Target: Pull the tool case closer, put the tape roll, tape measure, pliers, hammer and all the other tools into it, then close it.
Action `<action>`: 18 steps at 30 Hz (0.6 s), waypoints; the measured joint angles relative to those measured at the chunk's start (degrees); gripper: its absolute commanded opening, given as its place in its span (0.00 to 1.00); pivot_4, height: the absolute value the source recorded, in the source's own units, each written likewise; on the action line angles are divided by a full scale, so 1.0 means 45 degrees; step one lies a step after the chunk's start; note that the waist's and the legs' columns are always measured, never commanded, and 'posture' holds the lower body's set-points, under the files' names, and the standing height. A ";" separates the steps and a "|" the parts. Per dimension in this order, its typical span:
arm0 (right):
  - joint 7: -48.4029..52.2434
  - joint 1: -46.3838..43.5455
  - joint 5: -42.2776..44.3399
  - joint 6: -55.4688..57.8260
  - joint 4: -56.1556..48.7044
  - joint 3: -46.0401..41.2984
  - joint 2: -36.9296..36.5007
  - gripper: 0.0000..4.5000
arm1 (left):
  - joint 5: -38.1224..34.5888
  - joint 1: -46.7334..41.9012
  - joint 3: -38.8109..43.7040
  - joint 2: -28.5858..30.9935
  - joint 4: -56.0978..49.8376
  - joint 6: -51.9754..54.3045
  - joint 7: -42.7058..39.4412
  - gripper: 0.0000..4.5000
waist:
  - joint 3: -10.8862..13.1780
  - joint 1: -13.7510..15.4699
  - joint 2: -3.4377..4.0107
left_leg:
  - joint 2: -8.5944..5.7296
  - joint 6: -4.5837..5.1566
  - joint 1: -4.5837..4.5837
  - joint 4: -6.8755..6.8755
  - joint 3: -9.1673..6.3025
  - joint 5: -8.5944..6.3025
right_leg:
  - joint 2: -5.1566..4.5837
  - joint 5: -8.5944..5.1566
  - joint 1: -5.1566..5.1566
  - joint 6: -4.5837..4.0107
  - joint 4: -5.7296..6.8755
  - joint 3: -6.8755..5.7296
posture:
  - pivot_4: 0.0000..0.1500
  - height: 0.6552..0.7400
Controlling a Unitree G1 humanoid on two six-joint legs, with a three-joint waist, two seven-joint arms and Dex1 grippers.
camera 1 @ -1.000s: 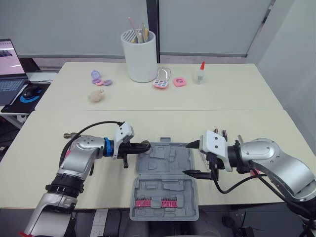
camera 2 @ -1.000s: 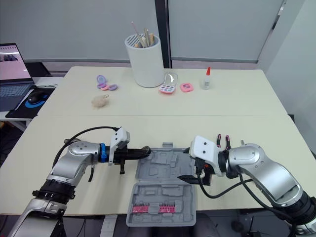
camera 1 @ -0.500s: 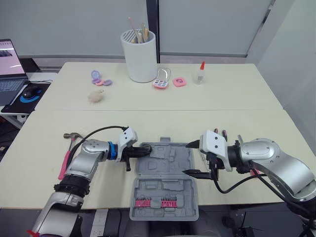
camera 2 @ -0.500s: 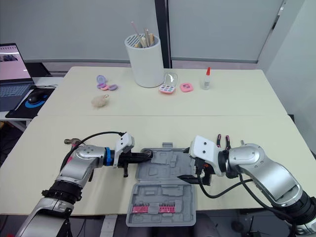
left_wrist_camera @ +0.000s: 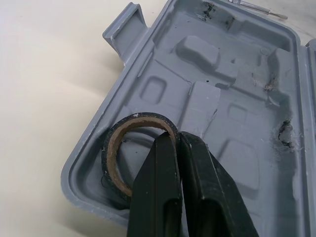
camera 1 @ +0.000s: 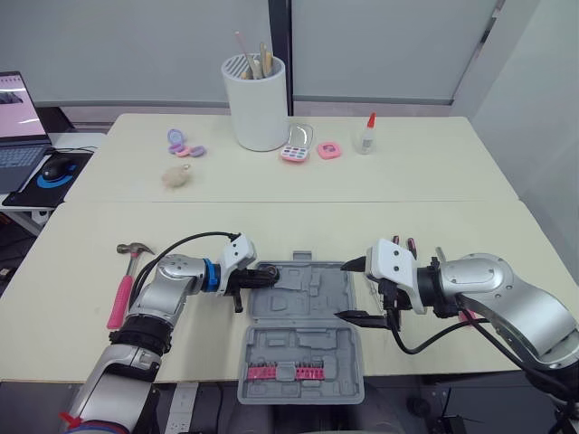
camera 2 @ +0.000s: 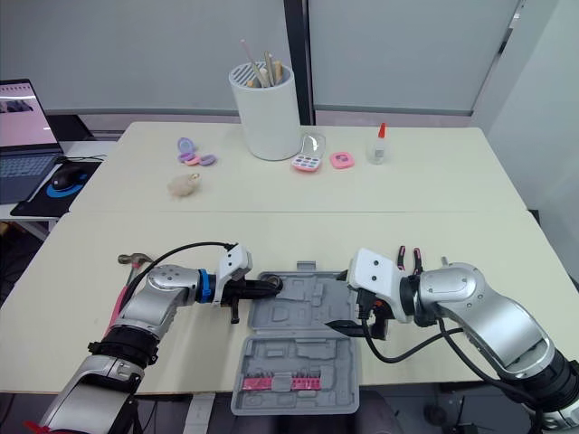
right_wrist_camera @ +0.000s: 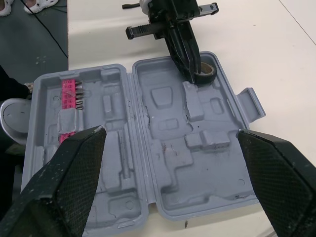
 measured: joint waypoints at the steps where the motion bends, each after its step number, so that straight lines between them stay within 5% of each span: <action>1: 0.0000 0.0002 0.0000 0.0009 0.0000 0.0000 -0.0007 1.00 | -0.0002 -0.0002 0.0004 -0.0006 0.0000 -0.0005 0.0002 0.01 | 0.0000 0.0000 0.0000 | 0.0000 0.0000 0.0000 0.0000 0.0000 0.0000 | 0.0000 0.0000 0.0000 0.0000 0.0000 0.0000 | 1.00 0.97; 5: 0.0000 0.0023 0.0000 0.0019 -0.0007 0.0000 -0.0037 1.00 | 0.0007 -0.0019 0.0004 -0.0004 -0.0001 0.0007 0.0014 0.22 | 0.0000 0.0000 0.0000 | -0.0001 0.0000 -0.0001 0.0000 0.0001 0.0000 | 0.0001 0.0000 -0.0001 0.0000 0.0000 0.0000 | 1.00 0.97; 13: -0.0066 0.0100 0.0023 0.0061 -0.0119 -0.0036 -0.0107 1.00 | -0.0128 0.0270 0.0175 0.0823 -0.1583 0.0018 -0.0287 0.81 | 0.0001 -0.0007 -0.0001 | 0.0005 0.0000 -0.0001 -0.0001 0.0003 0.0000 | -0.0005 0.0000 -0.0001 0.0000 -0.0001 0.0007 | 1.00 0.97; 18: -0.0131 0.0123 0.0127 0.0081 -0.0151 -0.0053 -0.0133 1.00 | -0.0342 0.0619 0.0472 0.1194 -0.2382 0.0154 -0.0287 0.81 | 0.0001 0.0001 -0.0001 | 0.0008 0.0000 -0.0001 -0.0001 -0.0004 0.0000 | -0.0009 0.0000 -0.0001 0.0000 -0.0001 0.0000 | 1.00 0.97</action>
